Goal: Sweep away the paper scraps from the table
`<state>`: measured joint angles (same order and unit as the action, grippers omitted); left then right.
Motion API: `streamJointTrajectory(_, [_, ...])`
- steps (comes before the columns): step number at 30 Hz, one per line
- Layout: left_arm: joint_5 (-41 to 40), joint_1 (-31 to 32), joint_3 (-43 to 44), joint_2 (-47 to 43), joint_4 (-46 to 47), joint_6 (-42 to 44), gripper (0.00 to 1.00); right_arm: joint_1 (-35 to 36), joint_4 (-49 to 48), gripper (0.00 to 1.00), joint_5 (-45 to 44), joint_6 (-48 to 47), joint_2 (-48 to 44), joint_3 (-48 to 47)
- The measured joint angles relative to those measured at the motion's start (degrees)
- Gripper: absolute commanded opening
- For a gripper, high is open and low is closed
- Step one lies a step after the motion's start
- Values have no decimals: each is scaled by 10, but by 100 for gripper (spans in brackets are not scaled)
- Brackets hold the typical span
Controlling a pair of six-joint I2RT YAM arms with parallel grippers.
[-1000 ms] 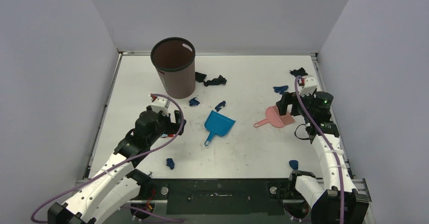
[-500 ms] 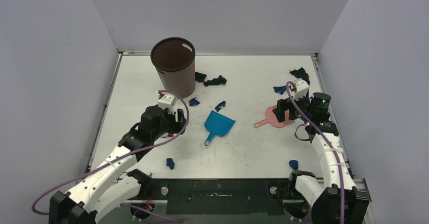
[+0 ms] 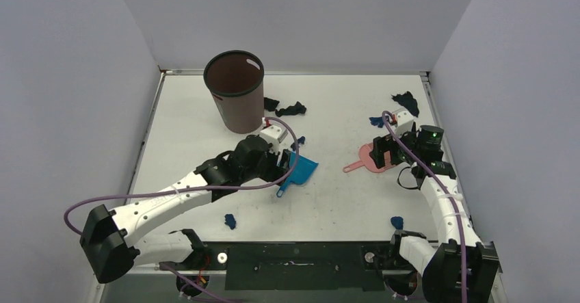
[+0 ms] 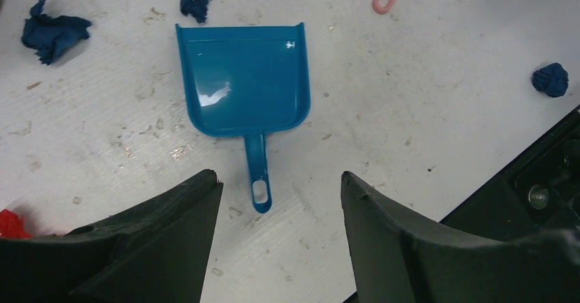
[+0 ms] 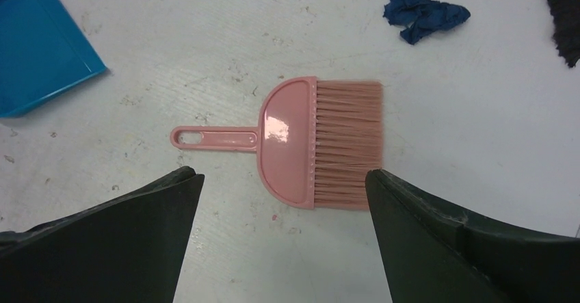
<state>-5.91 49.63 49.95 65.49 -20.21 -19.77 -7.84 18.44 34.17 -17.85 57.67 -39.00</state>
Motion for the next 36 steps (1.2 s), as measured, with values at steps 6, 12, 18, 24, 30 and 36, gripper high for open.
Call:
streamJointTrajectory(6, [-19,55,52,90,22,-20,63,0,4,93,-47,1,37,-3])
streamJointTrajectory(12, [-25,74,144,213,45,-21,59,0,6,81,-92,5,72,-14])
streamJointTrajectory(18, [-13,75,283,353,68,-21,51,0,3,76,-133,20,78,-22])
streamJointTrajectory(24, [3,84,407,491,76,-21,47,-1,-9,78,-175,40,79,-22])
streamJointTrajectory(30, [22,96,505,598,69,-14,62,-1,-20,80,-200,48,79,-22])
streamJointTrajectory(36, [40,101,513,637,69,-5,69,-4,-21,83,-220,49,86,-22])
